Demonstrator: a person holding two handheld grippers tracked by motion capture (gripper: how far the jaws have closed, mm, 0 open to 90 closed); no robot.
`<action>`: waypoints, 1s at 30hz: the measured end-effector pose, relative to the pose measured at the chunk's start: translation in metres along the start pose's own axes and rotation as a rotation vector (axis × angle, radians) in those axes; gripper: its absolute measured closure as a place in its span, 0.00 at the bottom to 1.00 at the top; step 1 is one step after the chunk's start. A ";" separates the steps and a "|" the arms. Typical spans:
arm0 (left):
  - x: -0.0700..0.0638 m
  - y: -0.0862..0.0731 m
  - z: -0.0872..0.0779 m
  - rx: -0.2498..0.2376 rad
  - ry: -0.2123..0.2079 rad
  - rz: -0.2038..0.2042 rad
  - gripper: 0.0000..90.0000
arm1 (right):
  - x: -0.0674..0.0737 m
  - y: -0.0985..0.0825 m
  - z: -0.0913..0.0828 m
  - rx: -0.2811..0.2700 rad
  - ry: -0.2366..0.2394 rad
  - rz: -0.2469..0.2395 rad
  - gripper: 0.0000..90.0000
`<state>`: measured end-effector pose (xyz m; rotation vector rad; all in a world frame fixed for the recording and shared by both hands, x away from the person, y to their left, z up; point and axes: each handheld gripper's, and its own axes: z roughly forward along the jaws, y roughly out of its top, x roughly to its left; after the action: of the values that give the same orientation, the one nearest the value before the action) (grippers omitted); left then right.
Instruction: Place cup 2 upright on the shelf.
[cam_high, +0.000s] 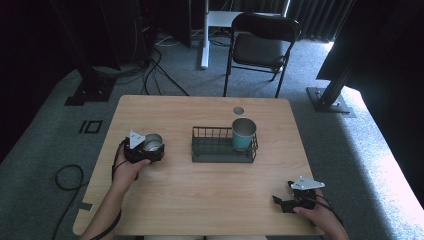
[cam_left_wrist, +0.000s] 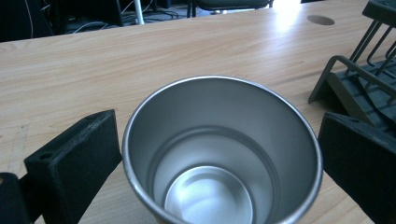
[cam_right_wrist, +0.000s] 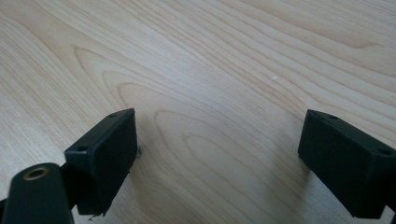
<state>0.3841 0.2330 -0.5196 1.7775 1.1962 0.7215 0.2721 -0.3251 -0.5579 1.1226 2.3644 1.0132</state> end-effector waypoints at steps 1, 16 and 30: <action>0.000 0.000 0.001 -0.001 0.001 0.000 0.01 | 0.000 0.000 0.000 0.000 0.000 0.000 0.13; -0.002 0.003 0.012 0.001 -0.003 0.010 0.02 | 0.000 0.000 0.000 0.000 0.000 0.001 0.13; -0.001 0.003 0.009 -0.001 0.008 -0.007 0.15 | 0.000 0.000 0.000 0.000 0.000 0.001 0.13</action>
<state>0.3925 0.2283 -0.5210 1.7703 1.2069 0.7253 0.2722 -0.3252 -0.5579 1.1244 2.3637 1.0134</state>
